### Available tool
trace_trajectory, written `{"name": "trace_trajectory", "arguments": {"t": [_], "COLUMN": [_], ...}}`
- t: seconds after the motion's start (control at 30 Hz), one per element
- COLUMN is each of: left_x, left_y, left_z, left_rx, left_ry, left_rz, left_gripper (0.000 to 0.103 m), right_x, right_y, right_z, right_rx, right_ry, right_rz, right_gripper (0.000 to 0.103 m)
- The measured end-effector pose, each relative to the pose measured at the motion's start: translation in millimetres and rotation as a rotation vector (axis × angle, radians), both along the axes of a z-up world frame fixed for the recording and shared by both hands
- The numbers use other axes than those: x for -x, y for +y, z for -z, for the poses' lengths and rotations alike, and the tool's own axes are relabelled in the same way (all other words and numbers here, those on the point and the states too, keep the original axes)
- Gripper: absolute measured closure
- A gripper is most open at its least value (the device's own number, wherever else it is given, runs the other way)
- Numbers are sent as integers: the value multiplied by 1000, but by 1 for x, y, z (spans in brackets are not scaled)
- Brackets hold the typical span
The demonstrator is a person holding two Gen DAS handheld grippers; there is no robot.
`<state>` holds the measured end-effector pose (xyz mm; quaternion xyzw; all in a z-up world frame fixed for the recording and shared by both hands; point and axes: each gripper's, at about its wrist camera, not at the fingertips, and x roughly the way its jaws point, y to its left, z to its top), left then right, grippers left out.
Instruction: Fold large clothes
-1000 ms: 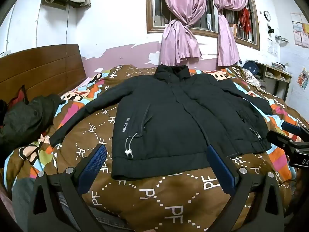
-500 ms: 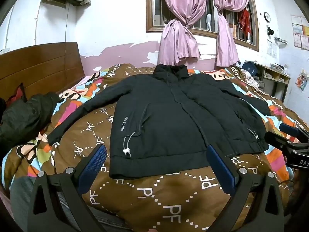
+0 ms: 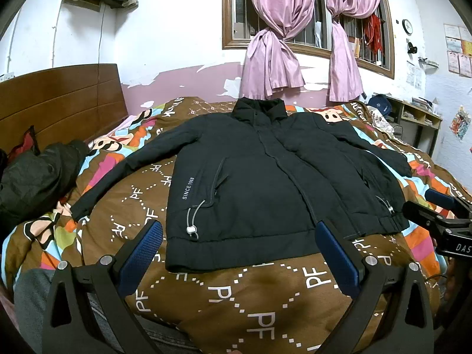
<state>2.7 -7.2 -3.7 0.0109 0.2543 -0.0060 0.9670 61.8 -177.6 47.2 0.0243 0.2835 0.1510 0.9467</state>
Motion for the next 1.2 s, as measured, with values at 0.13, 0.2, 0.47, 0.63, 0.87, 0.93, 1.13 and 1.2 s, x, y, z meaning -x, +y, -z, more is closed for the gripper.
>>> {"name": "trace_trajectory", "arguments": {"t": [0.13,0.2,0.47,0.63,0.87,0.93,1.13,1.2], "left_x": [0,0,0,0,1,1,0,0], "left_y": [0,2,-3,-3,-6,-5,-6,-6], "left_z": [0,0,-1,-1,1,1,1,1], "left_rx": [2,3,7,8,10,11,11,12], "left_ry": [0,1,2,3,3,4,4,4], "left_rz": [0,1,3,3,4,4,4,4], "left_gripper": [2,2,2,2,2,2,2,2], "right_x": [0,0,-1,-1,-1,-1,-1,-1], "right_y": [0,0,0,0,1,1,1,1], "right_z": [0,1,1,1,2,2,1,1], "right_rx": [0,-1,-2,-2,-3,-2,-3,-3], "right_ry": [2,1,3,4,5,5,6,6], "right_rz": [-1,-1,-1,-1,-1,0,-1,-1], "right_gripper": [0,0,0,0,0,0,0,0]}}
